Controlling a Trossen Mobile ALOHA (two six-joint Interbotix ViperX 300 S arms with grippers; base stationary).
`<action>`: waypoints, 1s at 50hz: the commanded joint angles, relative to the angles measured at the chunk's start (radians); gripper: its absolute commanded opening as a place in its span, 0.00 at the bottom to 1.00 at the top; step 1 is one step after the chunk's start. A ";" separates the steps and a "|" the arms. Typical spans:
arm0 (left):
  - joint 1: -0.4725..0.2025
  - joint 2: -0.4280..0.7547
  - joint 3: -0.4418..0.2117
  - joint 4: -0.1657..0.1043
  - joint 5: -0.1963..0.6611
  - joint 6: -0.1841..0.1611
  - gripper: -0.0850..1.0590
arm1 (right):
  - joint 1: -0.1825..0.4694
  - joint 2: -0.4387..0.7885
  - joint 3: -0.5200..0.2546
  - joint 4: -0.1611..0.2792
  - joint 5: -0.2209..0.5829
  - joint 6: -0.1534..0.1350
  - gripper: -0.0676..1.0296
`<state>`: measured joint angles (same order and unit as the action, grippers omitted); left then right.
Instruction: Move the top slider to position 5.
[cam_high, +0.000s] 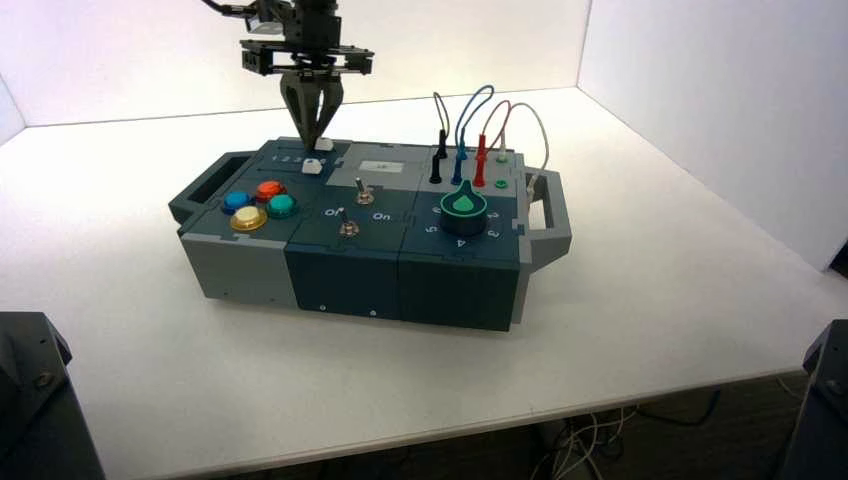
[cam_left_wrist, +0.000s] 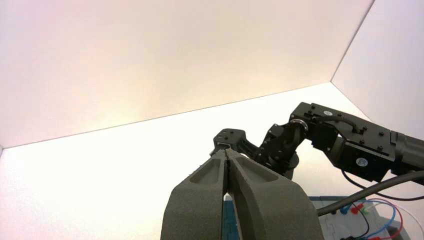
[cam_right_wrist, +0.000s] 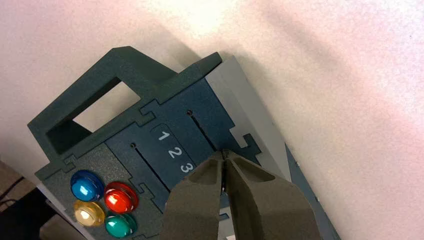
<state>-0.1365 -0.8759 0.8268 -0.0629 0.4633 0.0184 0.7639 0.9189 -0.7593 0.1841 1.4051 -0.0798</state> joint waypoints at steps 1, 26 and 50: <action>0.005 0.005 -0.034 0.002 -0.012 0.006 0.05 | -0.015 -0.037 0.005 -0.005 0.002 -0.006 0.04; 0.012 0.005 -0.034 0.002 -0.012 0.006 0.05 | -0.018 -0.064 0.066 -0.005 -0.023 -0.008 0.04; 0.015 0.005 -0.032 0.002 -0.012 0.006 0.05 | -0.044 -0.095 -0.066 -0.008 -0.138 -0.032 0.04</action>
<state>-0.1273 -0.8744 0.8268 -0.0629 0.4633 0.0199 0.7440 0.8698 -0.7210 0.1733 1.2824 -0.1028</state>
